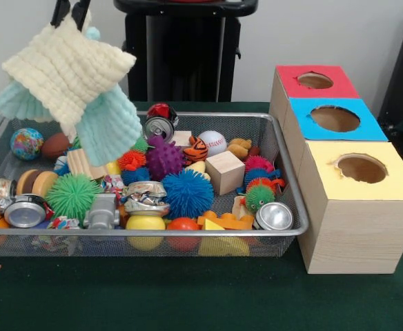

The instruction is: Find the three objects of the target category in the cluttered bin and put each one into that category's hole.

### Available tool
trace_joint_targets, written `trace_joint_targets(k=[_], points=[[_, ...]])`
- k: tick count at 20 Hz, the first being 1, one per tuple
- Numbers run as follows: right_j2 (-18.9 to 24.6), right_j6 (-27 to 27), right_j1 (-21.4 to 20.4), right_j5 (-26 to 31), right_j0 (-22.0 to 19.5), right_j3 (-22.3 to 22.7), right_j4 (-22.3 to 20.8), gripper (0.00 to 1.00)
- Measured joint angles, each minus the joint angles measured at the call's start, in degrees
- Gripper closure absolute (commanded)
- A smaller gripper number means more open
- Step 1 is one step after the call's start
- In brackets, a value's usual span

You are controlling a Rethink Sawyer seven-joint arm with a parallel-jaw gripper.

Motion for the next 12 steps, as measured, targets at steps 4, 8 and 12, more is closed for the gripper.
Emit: trace_joint_targets(k=[4,8,12], points=[[0.02,0.0,-2.12,-0.08,-0.54,2.17,1.79,1.0],[0.0,0.0,-5.51,-2.37,-1.45,7.11,4.56,1.0],[-0.01,0.0,-7.73,-7.42,-2.2,11.99,5.98,1.0]])
